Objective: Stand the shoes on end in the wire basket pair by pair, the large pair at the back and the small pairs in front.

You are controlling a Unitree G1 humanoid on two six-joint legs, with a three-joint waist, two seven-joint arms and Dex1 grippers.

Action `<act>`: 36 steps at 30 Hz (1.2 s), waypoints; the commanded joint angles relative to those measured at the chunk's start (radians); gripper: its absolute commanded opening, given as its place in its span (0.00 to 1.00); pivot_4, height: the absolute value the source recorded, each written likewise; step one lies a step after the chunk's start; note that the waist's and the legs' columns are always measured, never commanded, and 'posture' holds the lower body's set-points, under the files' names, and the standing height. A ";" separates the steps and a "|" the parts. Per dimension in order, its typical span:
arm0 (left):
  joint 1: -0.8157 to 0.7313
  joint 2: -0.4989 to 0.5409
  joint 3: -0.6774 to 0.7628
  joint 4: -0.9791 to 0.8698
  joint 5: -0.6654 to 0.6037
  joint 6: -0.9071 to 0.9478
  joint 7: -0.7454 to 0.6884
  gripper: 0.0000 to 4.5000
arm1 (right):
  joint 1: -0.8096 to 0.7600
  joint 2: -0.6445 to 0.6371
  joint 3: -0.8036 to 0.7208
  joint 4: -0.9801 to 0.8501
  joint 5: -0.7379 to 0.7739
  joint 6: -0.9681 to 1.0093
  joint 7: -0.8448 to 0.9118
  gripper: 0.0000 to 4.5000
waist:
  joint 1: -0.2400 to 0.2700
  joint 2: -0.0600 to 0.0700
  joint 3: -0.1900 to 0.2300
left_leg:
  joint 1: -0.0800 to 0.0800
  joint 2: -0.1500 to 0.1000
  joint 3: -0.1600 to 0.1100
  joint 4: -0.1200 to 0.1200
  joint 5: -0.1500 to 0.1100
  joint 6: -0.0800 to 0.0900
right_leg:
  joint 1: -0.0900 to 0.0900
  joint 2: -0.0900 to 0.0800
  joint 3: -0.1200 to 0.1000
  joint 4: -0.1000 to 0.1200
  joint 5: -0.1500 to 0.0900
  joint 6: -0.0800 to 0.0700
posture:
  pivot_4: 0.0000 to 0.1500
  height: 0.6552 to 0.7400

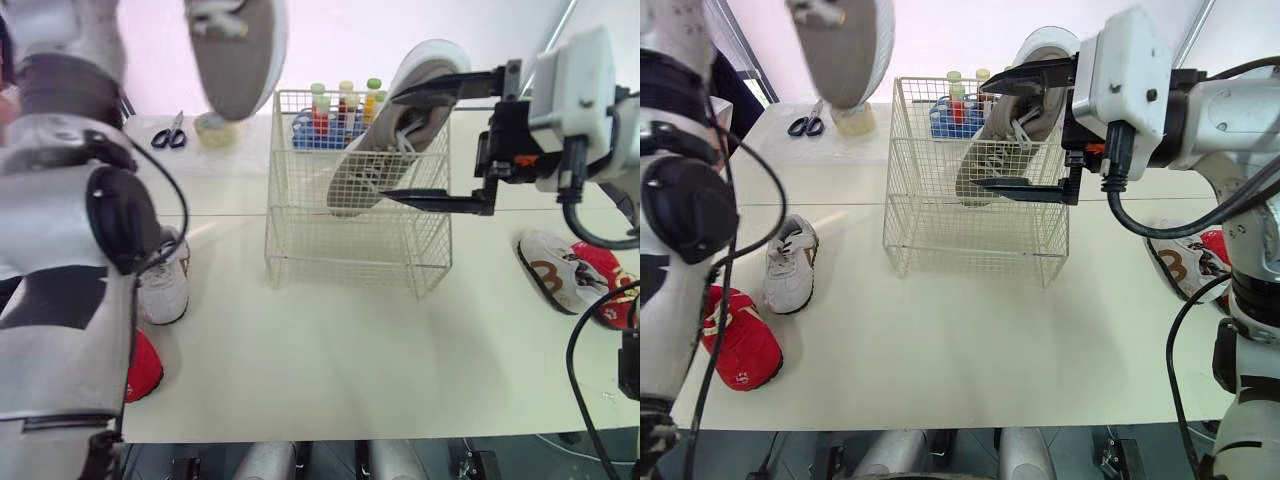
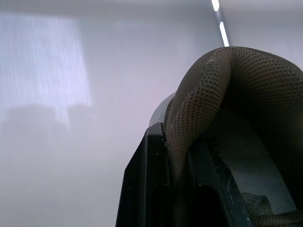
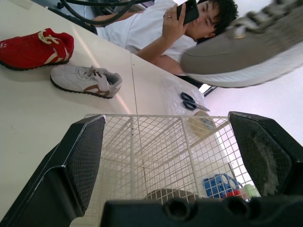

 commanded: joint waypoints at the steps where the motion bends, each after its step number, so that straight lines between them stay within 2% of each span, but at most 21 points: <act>1: -0.014 -0.086 0.047 -0.019 -0.038 -0.266 0.053 0.01 | -0.013 -0.014 -0.034 -0.028 -0.001 -0.006 -0.013 1.00 | -0.001 0.000 0.000 | 0.000 0.000 0.000 0.000 0.000 0.000 | 0.000 0.000 0.000 0.000 0.000 0.000 | 1.00 1.00; 7: 0.066 -0.209 0.017 0.031 0.034 -0.531 0.173 0.01 | 0.008 -0.023 -0.053 -0.068 0.012 0.026 -0.043 1.00 | -0.009 0.000 0.000 | 0.000 0.000 0.001 0.000 0.001 0.002 | -0.001 0.000 0.001 0.001 0.000 0.000 | 1.00 1.00; 10: 0.120 -0.243 -0.025 0.064 0.119 -0.642 0.278 0.01 | 0.023 -0.031 -0.066 -0.092 0.020 0.043 -0.058 1.00 | -0.004 0.000 0.000 | 0.001 0.000 0.001 0.000 0.001 0.002 | -0.001 0.000 0.000 0.002 0.000 0.000 | 1.00 1.00; 21: 0.246 -0.259 -0.121 0.117 0.318 -0.816 0.555 0.01 | 0.032 -0.036 -0.080 -0.137 0.034 0.092 -0.097 1.00 | -0.001 0.000 0.000 | 0.000 0.000 0.001 0.001 0.001 0.002 | 0.000 0.000 0.000 0.002 0.001 0.001 | 1.00 1.00; 24: 0.305 -0.276 -0.153 0.133 0.363 -0.810 0.601 0.01 | 0.026 -0.041 -0.081 -0.143 0.042 0.105 -0.102 1.00 | -0.001 0.000 0.000 | 0.000 0.000 0.001 0.001 0.001 0.002 | 0.000 0.000 0.000 0.002 0.001 0.001 | 1.00 1.00; 28: 0.350 -0.298 -0.152 0.142 0.349 -0.771 0.620 0.01 | 0.022 -0.042 -0.081 -0.147 0.050 0.115 -0.108 1.00 | 0.001 0.000 0.000 | 0.001 0.000 0.001 0.001 0.001 0.003 | 0.000 0.000 0.000 0.002 0.001 0.001 | 1.00 1.00; 34: 0.438 -0.342 -0.168 0.159 0.340 -0.672 0.572 0.01 | 0.017 -0.041 -0.079 -0.149 0.056 0.121 -0.115 1.00 | 0.003 0.000 -0.001 | 0.001 0.000 0.001 0.001 0.001 0.003 | 0.000 0.000 0.000 0.002 0.001 0.001 | 1.00 1.00; 36: 0.469 -0.365 -0.177 0.169 0.327 -0.579 0.490 0.01 | 0.015 -0.039 -0.076 -0.147 0.056 0.120 -0.116 1.00 | 0.008 0.000 -0.003 | 0.003 0.000 0.001 0.001 0.001 0.003 | 0.003 0.000 0.000 0.002 0.001 0.001 | 1.00 1.00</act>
